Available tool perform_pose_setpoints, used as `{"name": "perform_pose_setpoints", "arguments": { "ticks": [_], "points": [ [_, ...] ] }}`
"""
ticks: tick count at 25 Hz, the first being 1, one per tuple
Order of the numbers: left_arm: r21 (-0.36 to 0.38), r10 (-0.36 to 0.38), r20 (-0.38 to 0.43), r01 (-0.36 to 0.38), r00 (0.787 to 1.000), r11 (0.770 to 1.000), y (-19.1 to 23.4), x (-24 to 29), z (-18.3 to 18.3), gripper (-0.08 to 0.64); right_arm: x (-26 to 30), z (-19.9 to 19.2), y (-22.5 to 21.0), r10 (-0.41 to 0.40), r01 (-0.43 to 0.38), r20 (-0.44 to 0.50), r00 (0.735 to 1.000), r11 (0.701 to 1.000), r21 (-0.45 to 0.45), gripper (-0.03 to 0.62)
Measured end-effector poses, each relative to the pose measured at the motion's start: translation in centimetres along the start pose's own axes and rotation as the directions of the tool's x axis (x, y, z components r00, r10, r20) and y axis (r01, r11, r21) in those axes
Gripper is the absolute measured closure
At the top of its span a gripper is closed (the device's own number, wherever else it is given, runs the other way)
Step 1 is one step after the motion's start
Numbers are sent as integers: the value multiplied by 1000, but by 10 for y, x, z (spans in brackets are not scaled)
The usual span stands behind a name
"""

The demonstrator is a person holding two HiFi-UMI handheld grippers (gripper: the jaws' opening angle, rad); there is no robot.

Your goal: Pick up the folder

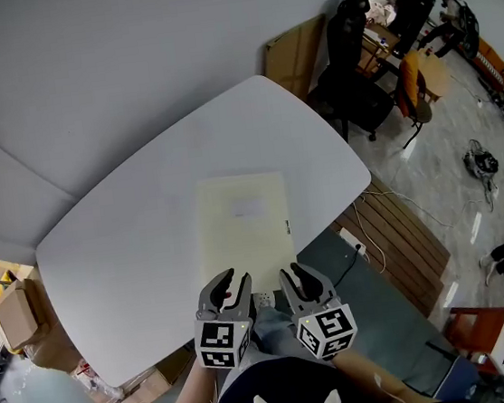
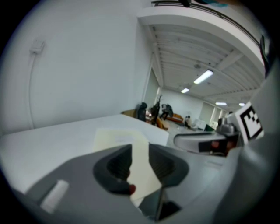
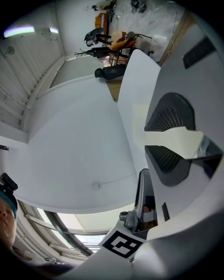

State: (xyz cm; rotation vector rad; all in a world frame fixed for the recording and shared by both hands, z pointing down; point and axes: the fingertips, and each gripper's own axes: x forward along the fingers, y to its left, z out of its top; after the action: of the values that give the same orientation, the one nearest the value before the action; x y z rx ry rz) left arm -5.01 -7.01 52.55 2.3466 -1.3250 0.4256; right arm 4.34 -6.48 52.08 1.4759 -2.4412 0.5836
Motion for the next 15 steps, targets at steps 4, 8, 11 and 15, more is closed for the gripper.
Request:
{"name": "perform_pose_setpoints", "arguments": {
  "ticks": [4,8,11,15],
  "points": [
    [0,13,-10,-13,1000,1000,6,4,0,450,5,-3,-6,-1,1,-19,1000,1000,14,498],
    [19,28,-19,-27,999,999,11,10,-2,442,13,-6,-12,1,0,-38,999,1000,30,478],
    [29,33,-26,-33,999,999,12,13,-4,434,15,-10,-19,-2,4,-51,999,999,45,468],
    [32,46,-42,-44,998,999,16,17,-5,423,20,-12,-28,-13,17,-70,997,998,58,453]
  ]
}}
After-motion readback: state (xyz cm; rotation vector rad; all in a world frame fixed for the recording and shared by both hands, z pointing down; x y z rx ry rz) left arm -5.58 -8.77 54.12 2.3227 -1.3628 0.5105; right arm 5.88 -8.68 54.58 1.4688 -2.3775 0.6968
